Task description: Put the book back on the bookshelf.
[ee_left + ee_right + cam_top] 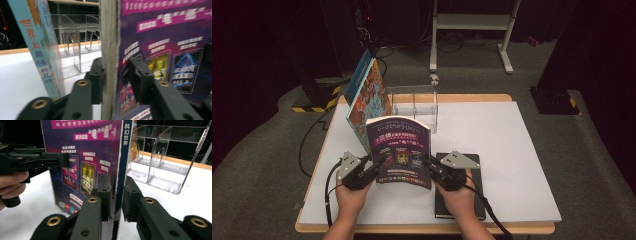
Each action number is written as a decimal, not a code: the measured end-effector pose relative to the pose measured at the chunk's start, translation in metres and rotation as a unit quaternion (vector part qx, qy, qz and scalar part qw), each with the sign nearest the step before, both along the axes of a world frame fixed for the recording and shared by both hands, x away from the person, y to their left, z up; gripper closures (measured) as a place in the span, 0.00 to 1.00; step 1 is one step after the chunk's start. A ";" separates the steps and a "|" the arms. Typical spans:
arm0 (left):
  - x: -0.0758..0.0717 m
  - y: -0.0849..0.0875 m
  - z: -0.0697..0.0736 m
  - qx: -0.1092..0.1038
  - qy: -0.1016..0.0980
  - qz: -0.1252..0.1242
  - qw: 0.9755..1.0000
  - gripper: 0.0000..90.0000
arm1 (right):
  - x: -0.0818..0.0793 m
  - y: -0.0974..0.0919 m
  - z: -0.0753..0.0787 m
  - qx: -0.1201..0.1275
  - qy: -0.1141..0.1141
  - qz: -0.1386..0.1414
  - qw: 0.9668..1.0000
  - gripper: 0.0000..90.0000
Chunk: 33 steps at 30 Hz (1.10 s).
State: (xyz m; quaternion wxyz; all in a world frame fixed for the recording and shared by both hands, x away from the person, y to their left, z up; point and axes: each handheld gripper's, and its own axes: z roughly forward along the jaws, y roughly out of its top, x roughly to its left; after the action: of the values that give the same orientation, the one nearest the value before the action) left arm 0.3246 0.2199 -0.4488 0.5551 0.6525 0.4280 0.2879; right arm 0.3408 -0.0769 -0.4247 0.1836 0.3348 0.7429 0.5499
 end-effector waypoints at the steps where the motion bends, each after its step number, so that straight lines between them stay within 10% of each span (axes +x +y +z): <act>1: -0.003 0.000 -0.001 0.000 -0.003 -0.001 1.000 0.65 | -0.002 -0.001 -0.001 0.001 -0.001 0.002 1.000 0.84; 14: -0.025 0.006 -0.011 0.002 -0.003 -0.005 1.000 0.44 | -0.020 0.002 -0.008 -0.003 0.011 0.062 0.998 0.45; 24: -0.020 0.008 -0.019 0.008 0.016 -0.006 1.000 0.45 | 0.002 0.007 0.027 0.013 -0.013 0.101 0.995 0.51; 33: -0.020 0.011 -0.019 0.005 0.018 0.000 1.000 0.45 | 0.014 0.012 0.029 0.006 -0.013 0.117 0.993 0.64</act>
State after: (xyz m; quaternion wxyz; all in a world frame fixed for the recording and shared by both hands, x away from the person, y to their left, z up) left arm 0.3051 0.2311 -0.4677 0.5436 0.6604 0.4367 0.2786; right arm 0.3550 -0.0654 -0.3956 0.1251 0.2395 0.7711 0.5765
